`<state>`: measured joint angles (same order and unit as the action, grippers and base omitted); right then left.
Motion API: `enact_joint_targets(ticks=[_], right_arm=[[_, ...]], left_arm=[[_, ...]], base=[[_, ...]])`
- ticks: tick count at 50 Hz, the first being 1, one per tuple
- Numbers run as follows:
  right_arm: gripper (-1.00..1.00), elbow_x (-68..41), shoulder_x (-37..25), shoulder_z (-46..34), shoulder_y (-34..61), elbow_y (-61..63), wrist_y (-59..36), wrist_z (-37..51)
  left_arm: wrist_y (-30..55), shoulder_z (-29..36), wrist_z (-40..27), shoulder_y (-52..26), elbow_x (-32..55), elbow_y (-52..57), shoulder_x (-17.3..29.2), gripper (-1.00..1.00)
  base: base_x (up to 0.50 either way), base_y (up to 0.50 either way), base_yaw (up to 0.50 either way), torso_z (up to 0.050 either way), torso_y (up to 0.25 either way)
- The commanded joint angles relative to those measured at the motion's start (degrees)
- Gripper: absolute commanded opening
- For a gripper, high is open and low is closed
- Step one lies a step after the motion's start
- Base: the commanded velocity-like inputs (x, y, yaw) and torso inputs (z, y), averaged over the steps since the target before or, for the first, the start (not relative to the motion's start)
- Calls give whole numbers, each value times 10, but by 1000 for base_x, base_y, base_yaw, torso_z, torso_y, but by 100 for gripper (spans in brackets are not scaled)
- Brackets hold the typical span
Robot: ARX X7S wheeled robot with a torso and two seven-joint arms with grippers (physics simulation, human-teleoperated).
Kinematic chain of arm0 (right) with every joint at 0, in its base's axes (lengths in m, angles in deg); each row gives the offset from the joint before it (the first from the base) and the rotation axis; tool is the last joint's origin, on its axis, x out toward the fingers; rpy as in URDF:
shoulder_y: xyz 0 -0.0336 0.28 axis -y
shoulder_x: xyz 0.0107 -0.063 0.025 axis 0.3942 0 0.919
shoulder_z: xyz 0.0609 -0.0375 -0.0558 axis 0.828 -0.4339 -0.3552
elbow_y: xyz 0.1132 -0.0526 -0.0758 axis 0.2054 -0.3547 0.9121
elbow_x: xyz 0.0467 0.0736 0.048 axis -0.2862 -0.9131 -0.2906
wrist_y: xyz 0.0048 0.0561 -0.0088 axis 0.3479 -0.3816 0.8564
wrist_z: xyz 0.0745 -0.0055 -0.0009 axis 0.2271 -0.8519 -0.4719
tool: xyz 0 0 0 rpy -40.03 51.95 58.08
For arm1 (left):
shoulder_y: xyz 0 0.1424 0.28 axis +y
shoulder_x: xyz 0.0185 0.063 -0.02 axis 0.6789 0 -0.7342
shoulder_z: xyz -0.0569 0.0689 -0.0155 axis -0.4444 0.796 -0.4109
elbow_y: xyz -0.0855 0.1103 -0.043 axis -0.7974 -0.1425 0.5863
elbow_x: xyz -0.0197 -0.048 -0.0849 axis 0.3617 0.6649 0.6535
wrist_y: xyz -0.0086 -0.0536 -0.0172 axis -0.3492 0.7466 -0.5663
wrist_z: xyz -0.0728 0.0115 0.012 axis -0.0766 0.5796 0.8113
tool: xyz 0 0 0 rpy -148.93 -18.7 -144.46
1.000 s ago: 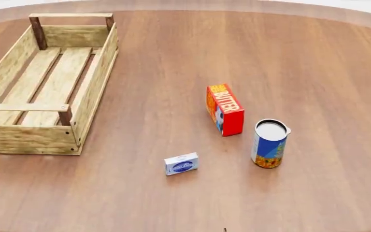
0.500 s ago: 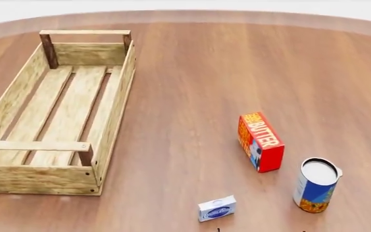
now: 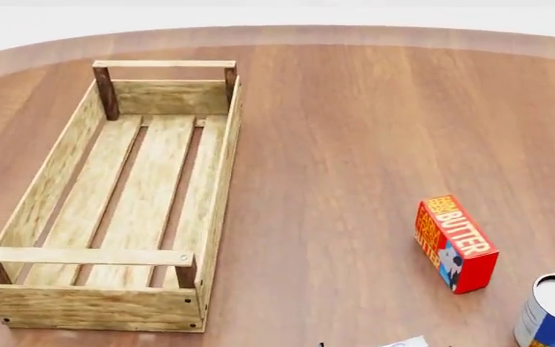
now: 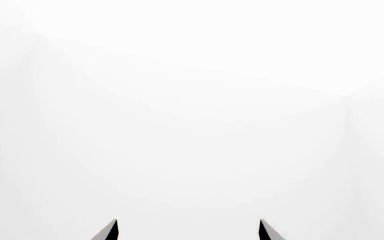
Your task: Pick up the cream cheese and put it in the tray.
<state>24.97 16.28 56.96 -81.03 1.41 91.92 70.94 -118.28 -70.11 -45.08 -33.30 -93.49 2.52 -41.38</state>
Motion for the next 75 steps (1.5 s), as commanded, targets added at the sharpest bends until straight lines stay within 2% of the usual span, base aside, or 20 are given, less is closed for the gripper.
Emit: enact_joint_targets(ticks=[1,47,75], right_arm=[[100,3,-5,-4,0,0,-1,7],[100,-6,-22,-21,5,2,-6,26],[100,-7,-30,-28,7,4,-12,38]], left_arm=[[-5,3,-11,1,-4,0,5,100],[-8,16,-55,3,-20,7,26,100],[-2,28,-76,-1,-29,8,37,100]], base=[[109,281,0,0,0],[125,282,0,0,0],[214,148,0,0,1]])
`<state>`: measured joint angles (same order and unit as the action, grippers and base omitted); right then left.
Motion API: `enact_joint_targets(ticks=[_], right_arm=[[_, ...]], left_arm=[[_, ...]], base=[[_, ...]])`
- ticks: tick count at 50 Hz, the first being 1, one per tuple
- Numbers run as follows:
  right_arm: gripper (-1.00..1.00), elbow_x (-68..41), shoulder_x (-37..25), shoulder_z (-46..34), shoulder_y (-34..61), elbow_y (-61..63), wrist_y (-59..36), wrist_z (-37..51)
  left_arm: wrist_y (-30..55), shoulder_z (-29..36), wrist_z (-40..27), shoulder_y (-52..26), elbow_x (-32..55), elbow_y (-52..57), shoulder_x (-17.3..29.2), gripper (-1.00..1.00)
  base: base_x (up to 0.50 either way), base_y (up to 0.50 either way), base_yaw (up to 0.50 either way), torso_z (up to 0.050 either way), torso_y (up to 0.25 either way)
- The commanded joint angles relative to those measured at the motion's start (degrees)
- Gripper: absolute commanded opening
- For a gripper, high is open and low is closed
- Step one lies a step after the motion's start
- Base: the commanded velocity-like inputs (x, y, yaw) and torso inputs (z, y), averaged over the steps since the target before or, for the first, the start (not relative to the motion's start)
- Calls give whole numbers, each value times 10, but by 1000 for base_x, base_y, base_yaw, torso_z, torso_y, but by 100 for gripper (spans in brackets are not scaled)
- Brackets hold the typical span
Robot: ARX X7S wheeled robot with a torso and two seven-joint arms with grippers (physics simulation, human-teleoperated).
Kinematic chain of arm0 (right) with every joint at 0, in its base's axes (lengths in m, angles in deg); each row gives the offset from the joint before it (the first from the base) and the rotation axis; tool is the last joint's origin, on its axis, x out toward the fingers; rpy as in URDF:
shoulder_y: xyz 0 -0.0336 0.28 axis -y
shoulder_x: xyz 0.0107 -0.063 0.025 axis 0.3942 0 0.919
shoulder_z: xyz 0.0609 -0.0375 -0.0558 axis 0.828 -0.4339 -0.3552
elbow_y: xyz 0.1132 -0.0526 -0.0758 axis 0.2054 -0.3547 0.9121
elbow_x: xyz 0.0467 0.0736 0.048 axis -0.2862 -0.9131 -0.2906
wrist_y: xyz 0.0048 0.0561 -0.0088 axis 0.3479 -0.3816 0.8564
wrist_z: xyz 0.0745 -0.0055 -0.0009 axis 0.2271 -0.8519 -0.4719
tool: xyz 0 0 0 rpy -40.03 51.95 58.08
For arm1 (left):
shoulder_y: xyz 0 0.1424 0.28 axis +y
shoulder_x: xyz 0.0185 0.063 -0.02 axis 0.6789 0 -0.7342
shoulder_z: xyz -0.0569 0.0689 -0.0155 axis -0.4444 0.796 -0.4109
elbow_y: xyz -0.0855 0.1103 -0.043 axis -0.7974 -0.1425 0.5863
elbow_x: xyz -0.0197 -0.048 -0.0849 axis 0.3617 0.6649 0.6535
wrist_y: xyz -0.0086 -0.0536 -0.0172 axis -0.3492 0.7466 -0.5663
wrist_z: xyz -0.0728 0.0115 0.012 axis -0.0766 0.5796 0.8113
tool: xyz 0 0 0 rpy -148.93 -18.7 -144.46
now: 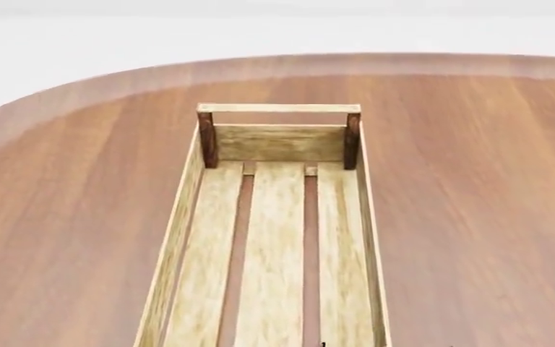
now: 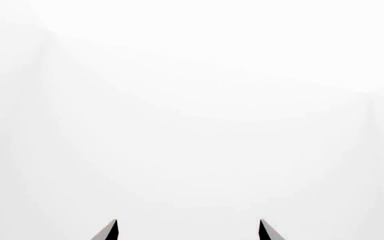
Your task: Pick up the cream cheese and put it in the tray.
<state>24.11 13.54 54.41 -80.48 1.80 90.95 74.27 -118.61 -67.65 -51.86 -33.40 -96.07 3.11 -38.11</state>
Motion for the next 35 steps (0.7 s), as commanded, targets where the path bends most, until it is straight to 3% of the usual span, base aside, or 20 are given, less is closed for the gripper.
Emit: enact_joint_targets(ticks=[1,35], right_arm=[[100,2,-3,-4,1,0,-3,5],[100,-10,-17,-12,3,1,6,17]], left_arm=[[1,4,-9,0,-2,2,6,100],[6,14,-35,0,-10,8,20,100]], base=[[219,137,0,0,0],[203,127,0,0,0]])
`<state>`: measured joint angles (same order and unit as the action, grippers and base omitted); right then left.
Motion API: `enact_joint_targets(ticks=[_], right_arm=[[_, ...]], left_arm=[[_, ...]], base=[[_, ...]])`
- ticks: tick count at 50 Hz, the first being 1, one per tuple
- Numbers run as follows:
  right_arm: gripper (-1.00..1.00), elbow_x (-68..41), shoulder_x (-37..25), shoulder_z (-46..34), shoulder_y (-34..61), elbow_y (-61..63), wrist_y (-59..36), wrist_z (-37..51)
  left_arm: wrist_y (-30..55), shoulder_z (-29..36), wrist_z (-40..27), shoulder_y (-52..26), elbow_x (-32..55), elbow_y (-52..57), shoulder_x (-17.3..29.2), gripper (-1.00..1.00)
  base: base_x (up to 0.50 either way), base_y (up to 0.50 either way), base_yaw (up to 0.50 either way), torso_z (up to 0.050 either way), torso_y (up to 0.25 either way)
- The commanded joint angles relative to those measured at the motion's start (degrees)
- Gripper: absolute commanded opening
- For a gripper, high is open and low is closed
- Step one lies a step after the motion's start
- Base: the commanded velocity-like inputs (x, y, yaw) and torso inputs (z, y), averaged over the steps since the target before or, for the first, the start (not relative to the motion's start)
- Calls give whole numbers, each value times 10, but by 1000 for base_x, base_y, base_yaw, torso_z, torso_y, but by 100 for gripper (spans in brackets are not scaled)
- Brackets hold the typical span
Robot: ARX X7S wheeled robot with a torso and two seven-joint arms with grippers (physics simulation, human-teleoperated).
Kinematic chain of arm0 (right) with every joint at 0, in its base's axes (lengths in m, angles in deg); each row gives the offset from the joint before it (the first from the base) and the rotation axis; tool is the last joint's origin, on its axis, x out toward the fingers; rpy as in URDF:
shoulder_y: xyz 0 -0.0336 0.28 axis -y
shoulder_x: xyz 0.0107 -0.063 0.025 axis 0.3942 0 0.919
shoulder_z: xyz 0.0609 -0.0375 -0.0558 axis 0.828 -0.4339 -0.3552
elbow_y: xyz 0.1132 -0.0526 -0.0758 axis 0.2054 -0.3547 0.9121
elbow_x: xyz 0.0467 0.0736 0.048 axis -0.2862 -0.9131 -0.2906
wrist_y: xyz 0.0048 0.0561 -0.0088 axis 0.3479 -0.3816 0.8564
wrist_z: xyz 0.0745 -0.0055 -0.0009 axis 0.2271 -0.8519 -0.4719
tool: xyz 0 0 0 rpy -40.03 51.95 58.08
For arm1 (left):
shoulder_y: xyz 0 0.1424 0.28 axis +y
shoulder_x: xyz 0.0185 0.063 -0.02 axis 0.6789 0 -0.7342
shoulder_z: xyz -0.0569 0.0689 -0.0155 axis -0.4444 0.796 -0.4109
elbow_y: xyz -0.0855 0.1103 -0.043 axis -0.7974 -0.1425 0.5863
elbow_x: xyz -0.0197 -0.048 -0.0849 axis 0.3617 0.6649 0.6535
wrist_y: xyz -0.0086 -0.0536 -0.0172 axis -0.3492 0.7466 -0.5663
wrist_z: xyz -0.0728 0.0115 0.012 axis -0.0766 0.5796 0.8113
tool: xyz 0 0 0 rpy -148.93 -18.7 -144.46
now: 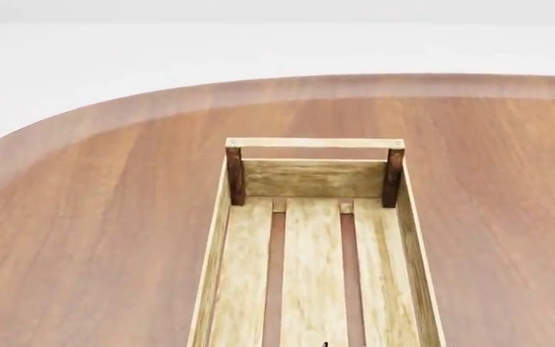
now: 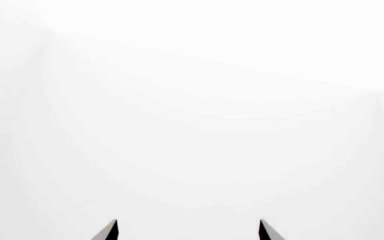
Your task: Pick up the cream cheese and put it in the tray.
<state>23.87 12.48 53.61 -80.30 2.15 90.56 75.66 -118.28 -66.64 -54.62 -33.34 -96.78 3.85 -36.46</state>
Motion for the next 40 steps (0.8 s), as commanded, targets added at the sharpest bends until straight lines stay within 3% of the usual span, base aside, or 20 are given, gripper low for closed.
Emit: enact_joint_targets(ticks=[1,20,40], right_arm=[[100,3,-4,0,-1,-1,8,10],[100,0,-9,2,-7,11,4,20],[100,-2,32,96,-24,57,-112,96]], left_arm=[[3,5,-8,-1,-3,1,4,100],[6,11,-20,-5,-3,-1,13,100],[14,14,-31,-9,16,-1,27,100]], base=[[0,0,0,0,0],[0,0,0,0,0],[0,0,0,0,0]])
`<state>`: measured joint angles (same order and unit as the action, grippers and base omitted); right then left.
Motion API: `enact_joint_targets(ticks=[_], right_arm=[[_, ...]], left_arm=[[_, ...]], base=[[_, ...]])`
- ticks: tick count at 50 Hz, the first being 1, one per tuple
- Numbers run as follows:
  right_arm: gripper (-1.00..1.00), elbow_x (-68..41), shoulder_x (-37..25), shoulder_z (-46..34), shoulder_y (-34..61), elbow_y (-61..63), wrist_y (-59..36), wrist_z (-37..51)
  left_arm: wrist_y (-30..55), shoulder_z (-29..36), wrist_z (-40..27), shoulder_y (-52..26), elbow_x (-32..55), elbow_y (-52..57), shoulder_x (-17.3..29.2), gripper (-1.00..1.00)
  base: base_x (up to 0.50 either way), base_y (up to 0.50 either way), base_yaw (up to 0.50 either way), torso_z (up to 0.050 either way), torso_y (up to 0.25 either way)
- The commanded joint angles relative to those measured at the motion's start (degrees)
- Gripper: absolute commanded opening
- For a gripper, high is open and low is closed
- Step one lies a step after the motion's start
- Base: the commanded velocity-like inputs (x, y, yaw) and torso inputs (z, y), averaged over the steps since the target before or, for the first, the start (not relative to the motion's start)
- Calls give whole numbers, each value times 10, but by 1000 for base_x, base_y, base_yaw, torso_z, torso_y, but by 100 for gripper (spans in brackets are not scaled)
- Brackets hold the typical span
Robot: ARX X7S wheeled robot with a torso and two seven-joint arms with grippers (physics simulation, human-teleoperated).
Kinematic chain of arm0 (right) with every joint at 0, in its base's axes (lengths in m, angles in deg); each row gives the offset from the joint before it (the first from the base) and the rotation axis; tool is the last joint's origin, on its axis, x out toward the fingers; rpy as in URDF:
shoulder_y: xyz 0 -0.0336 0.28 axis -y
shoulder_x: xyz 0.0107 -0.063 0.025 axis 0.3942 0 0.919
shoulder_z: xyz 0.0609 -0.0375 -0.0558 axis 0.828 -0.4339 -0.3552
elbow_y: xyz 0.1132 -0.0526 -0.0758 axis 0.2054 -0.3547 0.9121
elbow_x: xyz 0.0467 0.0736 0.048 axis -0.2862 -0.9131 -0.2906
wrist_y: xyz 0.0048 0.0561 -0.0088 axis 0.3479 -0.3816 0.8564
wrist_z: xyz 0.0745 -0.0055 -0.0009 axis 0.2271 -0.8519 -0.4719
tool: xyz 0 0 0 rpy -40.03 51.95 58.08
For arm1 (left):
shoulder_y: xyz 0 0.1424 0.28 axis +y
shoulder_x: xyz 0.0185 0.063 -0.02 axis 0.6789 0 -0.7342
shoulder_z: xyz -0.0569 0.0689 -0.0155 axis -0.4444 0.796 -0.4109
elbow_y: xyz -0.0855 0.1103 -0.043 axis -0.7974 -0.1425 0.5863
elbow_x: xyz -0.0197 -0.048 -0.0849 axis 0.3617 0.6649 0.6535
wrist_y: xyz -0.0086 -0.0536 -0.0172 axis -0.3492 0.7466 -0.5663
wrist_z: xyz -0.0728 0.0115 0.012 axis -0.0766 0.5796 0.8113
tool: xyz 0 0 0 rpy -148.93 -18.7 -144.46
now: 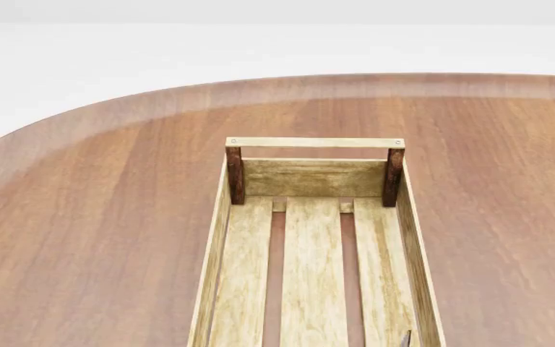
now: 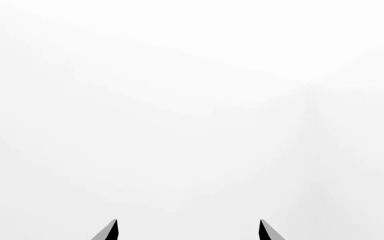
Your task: Pick up the cream cheese and put it in the tray.
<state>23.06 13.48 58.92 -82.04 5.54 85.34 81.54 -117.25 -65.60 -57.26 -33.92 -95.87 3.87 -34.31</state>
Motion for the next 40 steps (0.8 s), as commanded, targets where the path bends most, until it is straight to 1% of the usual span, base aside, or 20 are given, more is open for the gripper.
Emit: enact_joint_targets(ticks=[1,5,6,9,13,16,21,32,40], right_arm=[[100,-2,20,45,-7,22,-53,40],[100,-28,22,67,-15,24,-56,56],[100,-10,28,73,-15,24,-67,65],[100,-20,32,84,-16,21,-71,78],[100,-27,39,97,-16,25,-95,90],[100,-10,50,114,-16,23,-116,113],[100,-33,57,135,-17,26,-148,126],[100,-78,43,160,-29,23,-148,132],[100,-104,38,183,-32,23,-167,142]], left_arm=[[4,4,-5,-3,7,-1,6,100],[8,5,-7,-7,8,-4,7,100],[9,7,-7,-8,9,-5,7,100],[10,6,-8,-7,9,-3,8,100],[10,7,-11,-8,8,-4,9,100],[10,7,-12,-8,8,-4,10,100],[11,8,-14,-8,7,-4,11,100],[13,7,-20,-6,5,0,14,100],[11,7,-25,-2,1,6,16,100]], base=[[0,0,0,0,0],[0,0,0,0,0],[0,0,0,0,0],[0,0,0,0,0],[0,0,0,0,0],[0,0,0,0,0],[0,0,0,0,0],[0,0,0,0,0],[0,0,0,0,0]])
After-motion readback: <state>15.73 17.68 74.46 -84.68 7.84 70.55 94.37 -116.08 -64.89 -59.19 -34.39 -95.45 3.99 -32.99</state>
